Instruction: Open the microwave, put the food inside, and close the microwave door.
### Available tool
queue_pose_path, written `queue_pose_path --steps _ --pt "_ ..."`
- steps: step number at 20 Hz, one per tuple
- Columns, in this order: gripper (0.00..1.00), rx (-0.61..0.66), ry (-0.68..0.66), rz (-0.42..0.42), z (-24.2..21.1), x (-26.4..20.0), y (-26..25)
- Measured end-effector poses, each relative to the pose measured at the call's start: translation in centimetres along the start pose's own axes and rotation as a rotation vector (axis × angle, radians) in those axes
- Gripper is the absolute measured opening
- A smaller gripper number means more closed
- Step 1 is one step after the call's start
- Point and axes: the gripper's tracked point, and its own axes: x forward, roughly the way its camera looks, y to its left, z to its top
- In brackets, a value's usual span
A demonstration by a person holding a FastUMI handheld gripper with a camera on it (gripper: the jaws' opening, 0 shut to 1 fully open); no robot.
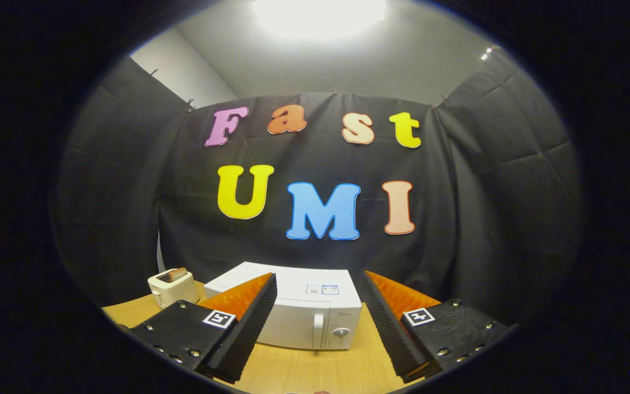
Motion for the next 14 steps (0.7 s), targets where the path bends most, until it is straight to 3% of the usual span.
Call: queue_pose_path --steps 14 --pt "0.96 0.002 0.049 0.033 -3.7 6.2 -1.6"
